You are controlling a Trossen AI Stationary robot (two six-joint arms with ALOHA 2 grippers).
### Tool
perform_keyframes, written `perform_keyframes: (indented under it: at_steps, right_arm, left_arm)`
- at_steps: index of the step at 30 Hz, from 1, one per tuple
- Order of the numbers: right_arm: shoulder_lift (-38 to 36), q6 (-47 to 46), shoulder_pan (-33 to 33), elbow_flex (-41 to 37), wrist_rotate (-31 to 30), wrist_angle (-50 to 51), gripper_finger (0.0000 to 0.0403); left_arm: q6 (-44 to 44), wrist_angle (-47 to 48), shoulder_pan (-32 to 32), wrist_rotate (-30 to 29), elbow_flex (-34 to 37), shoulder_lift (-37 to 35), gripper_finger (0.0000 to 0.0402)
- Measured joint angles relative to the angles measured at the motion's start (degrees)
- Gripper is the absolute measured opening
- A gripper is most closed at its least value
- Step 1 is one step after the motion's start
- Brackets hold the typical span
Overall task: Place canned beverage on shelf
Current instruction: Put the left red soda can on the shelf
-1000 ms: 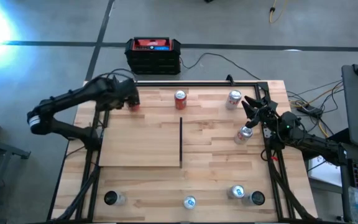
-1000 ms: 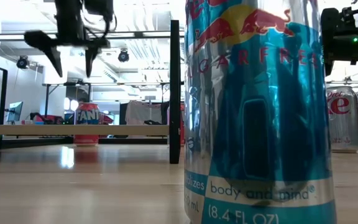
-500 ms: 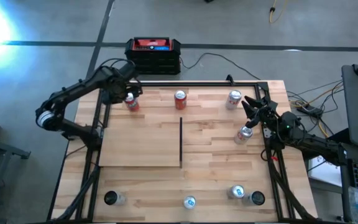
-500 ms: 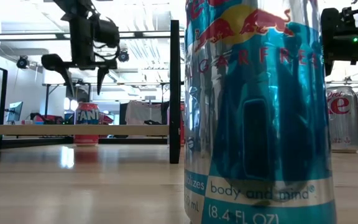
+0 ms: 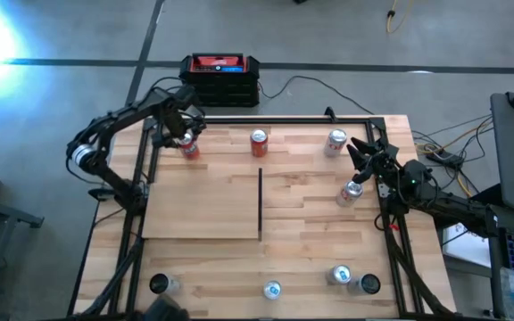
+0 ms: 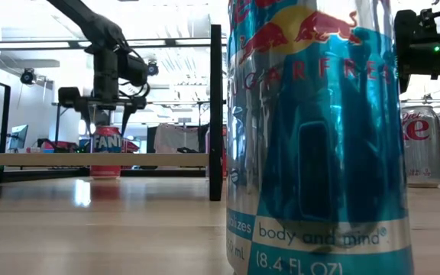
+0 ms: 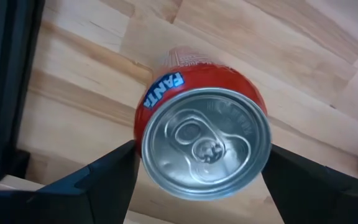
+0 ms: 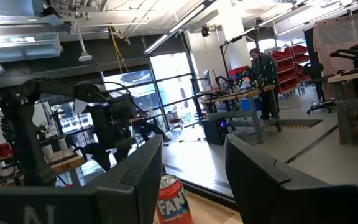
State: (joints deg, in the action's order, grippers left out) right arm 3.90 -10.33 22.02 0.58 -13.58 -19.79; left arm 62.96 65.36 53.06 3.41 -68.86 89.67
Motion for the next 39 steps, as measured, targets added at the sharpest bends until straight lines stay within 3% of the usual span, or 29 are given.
perform_keyframes:
  at_steps: [29, 39]
  right_arm:
    - [0.0, 0.0, 0.0, 0.0, 0.0, 0.0, 0.0157]
    - [0.0, 0.0, 0.0, 0.0, 0.0, 0.0, 0.0157]
  left_arm:
    - [0.5, -1.3, 0.2, 0.3, 0.0, 1.4, 0.0271]
    - [-5.9, 0.7, -3.7, 5.0, 0.2, -1.3, 0.0268]
